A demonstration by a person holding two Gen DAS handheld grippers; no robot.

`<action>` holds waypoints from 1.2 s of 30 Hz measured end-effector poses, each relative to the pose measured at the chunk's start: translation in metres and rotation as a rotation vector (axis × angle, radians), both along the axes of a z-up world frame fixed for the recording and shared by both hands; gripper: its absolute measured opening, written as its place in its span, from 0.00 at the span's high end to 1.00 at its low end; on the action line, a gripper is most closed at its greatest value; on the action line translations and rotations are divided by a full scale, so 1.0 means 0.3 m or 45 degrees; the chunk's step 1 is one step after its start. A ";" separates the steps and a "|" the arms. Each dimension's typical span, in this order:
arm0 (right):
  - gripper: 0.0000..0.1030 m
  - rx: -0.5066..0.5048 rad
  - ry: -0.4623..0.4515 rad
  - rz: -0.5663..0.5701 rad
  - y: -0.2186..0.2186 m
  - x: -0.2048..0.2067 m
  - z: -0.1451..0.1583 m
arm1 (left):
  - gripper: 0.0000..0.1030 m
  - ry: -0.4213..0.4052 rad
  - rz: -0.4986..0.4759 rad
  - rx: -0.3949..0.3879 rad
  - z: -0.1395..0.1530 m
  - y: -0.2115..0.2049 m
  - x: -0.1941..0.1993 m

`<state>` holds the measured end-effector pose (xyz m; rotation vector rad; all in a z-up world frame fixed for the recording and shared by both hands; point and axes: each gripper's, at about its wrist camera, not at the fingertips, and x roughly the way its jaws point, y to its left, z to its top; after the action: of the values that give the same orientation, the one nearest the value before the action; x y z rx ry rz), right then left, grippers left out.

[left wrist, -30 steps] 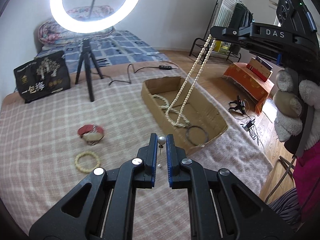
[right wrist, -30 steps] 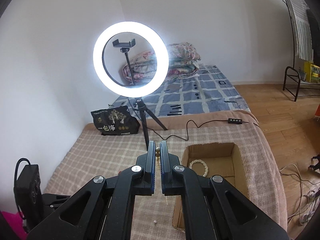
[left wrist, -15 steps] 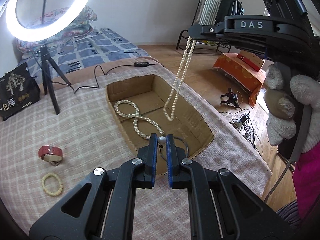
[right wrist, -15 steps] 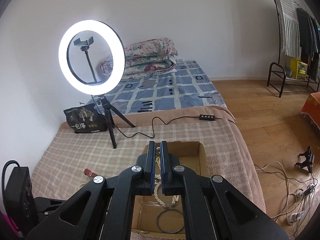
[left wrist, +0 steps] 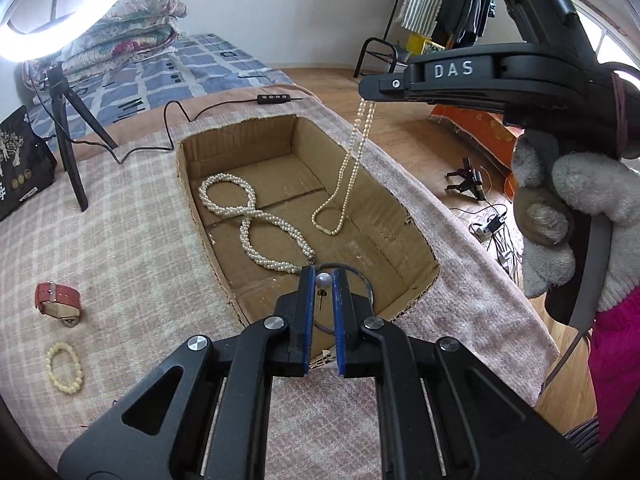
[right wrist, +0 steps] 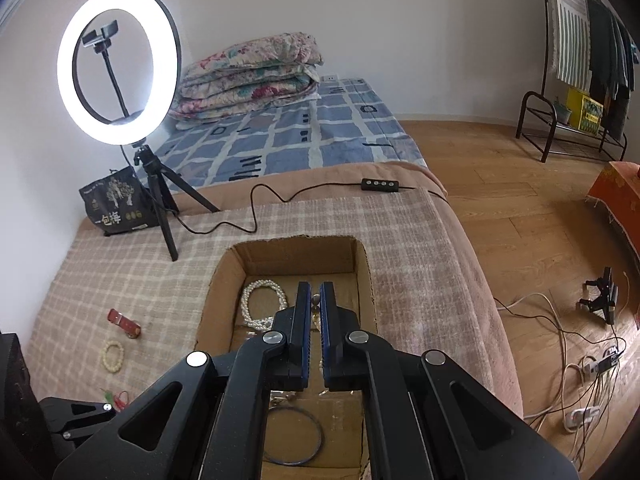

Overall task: Organize jewelry
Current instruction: 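Lower the pearl strand into the box and open the right tool, then open the left tool to release the pearl earring over the box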

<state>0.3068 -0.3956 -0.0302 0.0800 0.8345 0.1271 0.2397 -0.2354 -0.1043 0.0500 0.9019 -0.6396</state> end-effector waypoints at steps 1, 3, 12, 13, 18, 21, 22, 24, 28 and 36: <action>0.97 -0.001 0.011 -0.002 -0.004 0.004 -0.012 | 0.94 0.004 -0.001 0.002 -0.008 -0.005 0.001; 0.97 -0.003 0.031 -0.006 -0.010 0.012 -0.034 | 0.93 0.011 -0.003 0.007 -0.021 -0.013 0.001; 0.97 -0.004 0.089 -0.018 -0.020 0.024 -0.091 | 0.93 0.027 -0.002 0.019 -0.046 -0.027 0.002; 0.97 -0.005 0.094 -0.015 -0.019 0.026 -0.094 | 0.93 0.027 0.002 0.018 -0.046 -0.026 0.002; 0.82 -0.017 0.106 -0.011 -0.009 0.026 -0.102 | 0.93 0.035 0.001 0.034 -0.049 -0.026 0.006; 0.43 -0.017 0.077 -0.005 0.003 0.018 -0.093 | 0.69 0.041 0.003 0.053 -0.054 -0.026 0.003; 0.42 -0.022 0.063 -0.004 0.007 0.014 -0.087 | 0.52 0.037 0.006 0.050 -0.054 -0.023 0.001; 0.40 -0.031 0.056 0.002 0.014 0.012 -0.081 | 0.42 0.022 0.015 0.047 -0.051 -0.018 -0.006; 0.25 -0.043 0.029 -0.020 0.018 0.004 -0.070 | 0.42 0.028 0.022 0.066 -0.048 -0.015 -0.007; 0.24 -0.046 0.019 -0.049 0.017 -0.010 -0.052 | 0.42 0.016 0.028 0.059 -0.029 0.005 -0.022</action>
<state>0.3039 -0.3904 -0.0456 0.0633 0.8491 0.0753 0.2330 -0.2339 -0.1131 0.0778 0.9283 -0.5991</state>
